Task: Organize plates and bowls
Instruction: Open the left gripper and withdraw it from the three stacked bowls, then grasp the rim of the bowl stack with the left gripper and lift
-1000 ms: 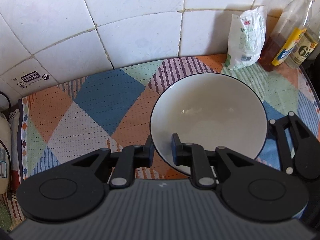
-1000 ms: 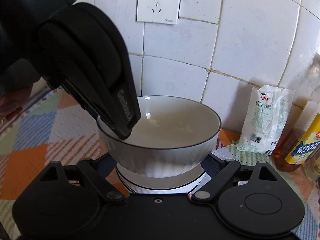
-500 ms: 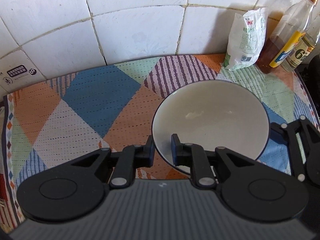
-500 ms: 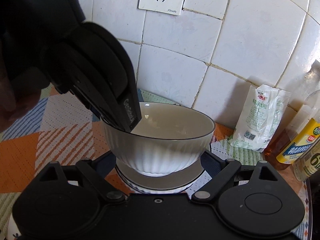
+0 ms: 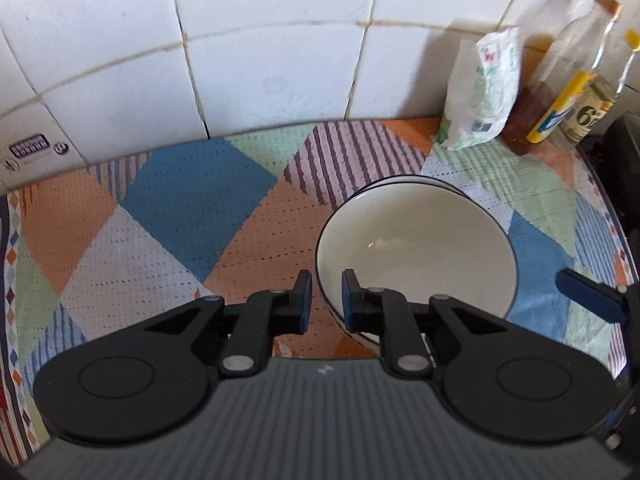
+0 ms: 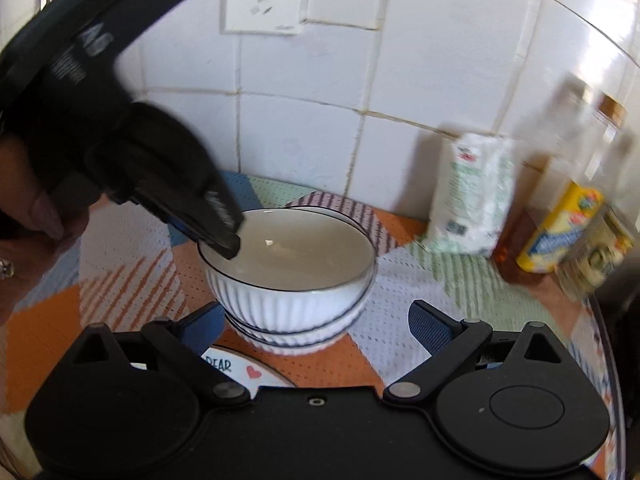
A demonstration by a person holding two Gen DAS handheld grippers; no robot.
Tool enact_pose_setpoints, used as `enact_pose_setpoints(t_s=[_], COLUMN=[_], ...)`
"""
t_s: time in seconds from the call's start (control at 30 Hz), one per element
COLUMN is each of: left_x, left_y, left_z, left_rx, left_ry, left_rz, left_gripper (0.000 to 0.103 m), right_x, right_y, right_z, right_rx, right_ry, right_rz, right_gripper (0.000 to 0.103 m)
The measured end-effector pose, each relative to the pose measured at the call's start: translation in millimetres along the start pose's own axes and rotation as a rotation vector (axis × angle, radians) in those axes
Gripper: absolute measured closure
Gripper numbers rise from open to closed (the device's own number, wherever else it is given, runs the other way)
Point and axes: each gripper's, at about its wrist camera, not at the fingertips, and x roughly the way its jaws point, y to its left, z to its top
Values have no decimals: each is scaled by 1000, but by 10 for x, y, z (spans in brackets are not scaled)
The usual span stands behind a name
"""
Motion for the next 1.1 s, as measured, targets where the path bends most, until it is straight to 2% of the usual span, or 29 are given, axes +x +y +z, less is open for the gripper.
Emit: enact_pose_setpoints(t_s=[0.27,0.53,0.67,0.8,0.93,1.1], left_x=[-353,-634,-756,-816,-831,-829], left_y=[133,294,237,240,303,420], left_z=[-97,-253,-373,-476,-541,-574], left_rx=[-20,-38,38,47,-8,-122], left_ry=[-41,-53,-91,-74,-77,-111], left_rz=[-59,-87,-10,-15,-58,-137], left_gripper=[84,80,80,80,76,72], right_x=[-378,-683,-798,-862,-784,-578], right_y=[-166,-153,-162,-211,-296,-511], right_z=[-132,-223,-345,-500,-612,-629], right_rx=[171,147,101,83,57,72], right_ry=[-31,-71,-106,-143,-114,-76], right_rz=[24,11,27,36,77,176], right_gripper=[3,3,3,3,3,3])
